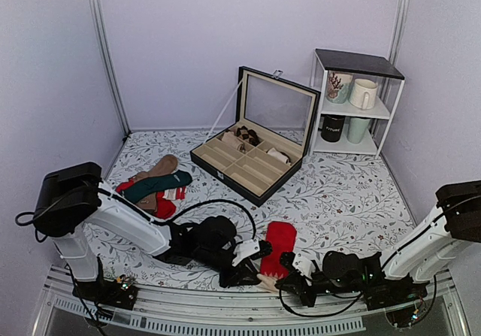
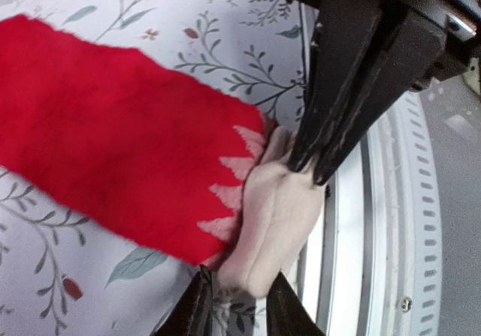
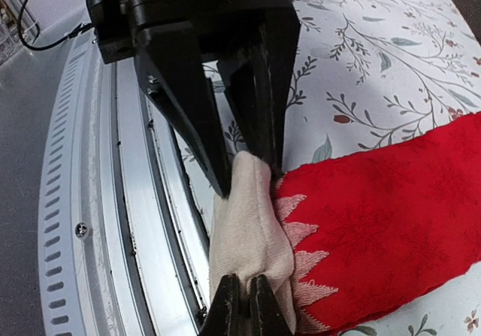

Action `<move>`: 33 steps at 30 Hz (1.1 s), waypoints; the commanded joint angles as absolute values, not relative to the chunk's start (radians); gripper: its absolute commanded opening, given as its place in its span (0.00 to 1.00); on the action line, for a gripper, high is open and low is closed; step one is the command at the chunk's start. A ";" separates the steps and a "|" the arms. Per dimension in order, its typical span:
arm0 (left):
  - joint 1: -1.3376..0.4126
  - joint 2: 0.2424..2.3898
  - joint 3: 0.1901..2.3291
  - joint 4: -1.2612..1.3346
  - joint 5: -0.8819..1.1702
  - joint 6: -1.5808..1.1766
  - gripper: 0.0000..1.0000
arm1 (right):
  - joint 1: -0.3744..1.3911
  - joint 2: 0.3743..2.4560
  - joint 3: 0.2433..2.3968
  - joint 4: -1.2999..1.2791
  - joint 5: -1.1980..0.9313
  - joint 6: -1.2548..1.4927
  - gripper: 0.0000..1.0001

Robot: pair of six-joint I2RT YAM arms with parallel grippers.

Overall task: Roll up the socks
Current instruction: Roll the sock at the center of the board.

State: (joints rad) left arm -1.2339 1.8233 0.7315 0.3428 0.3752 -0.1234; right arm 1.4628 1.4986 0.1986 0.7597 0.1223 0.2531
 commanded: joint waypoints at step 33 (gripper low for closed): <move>-1.413 1.741 0.569 0.628 -0.055 0.150 0.57 | 1.203 1.705 0.230 0.577 -0.338 0.567 0.00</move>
State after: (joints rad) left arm -1.4002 1.7485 0.5720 0.5896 -0.0071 0.1280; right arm 1.1999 1.6421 0.2764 0.7921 -0.3126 0.5636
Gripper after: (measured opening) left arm 0.561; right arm 0.043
